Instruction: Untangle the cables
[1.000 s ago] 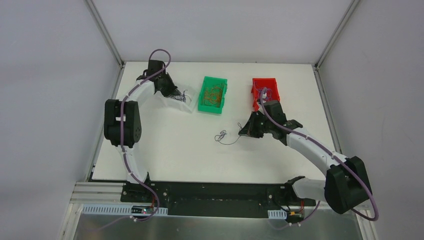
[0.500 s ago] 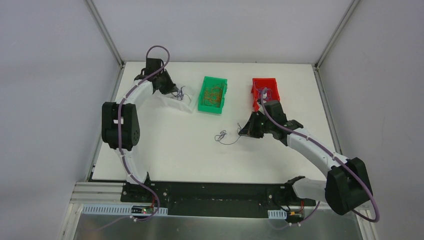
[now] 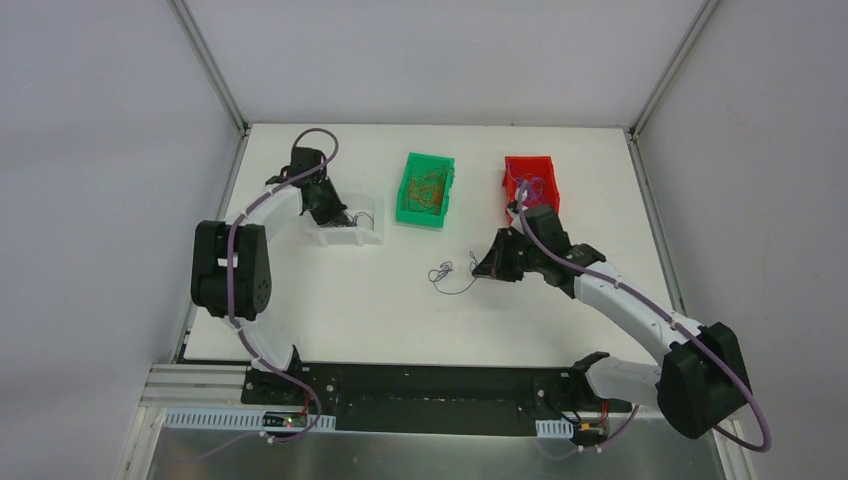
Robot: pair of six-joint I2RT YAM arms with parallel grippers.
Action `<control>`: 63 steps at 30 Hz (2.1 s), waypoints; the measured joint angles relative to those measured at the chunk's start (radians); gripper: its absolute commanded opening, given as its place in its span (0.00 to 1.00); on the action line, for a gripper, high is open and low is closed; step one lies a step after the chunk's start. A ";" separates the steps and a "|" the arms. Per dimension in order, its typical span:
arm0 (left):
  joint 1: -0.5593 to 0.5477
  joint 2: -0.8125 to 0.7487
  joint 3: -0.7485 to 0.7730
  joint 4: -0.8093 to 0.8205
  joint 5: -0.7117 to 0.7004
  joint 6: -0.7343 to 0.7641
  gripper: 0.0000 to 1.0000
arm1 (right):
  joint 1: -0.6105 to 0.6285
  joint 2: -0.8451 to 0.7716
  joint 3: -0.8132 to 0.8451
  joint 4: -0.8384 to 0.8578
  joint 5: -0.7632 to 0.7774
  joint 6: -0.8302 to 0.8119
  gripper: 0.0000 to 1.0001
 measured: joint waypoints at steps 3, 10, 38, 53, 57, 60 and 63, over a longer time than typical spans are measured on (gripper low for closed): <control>0.000 -0.094 -0.077 -0.023 -0.005 0.002 0.00 | 0.047 0.041 0.010 -0.001 0.006 0.003 0.00; -0.015 -0.243 -0.154 -0.045 0.000 0.011 0.25 | 0.196 0.189 0.134 0.000 0.018 0.015 0.00; -0.419 -0.567 -0.113 -0.282 -0.209 -0.002 0.99 | 0.093 0.010 0.129 -0.031 0.145 0.024 0.92; -0.596 -0.647 -0.428 -0.256 -0.330 -0.147 0.99 | 0.080 -0.067 0.018 -0.026 0.208 0.007 0.99; -0.605 -0.631 -0.511 -0.163 -0.284 -0.188 0.99 | 0.079 -0.095 -0.001 -0.025 0.216 0.007 0.99; -0.650 -0.601 -0.536 -0.110 -0.272 -0.198 0.99 | 0.079 -0.099 -0.002 -0.022 0.216 0.006 0.99; -0.712 -0.592 -0.539 -0.069 -0.276 -0.201 0.99 | 0.079 -0.103 -0.002 -0.022 0.216 0.006 0.99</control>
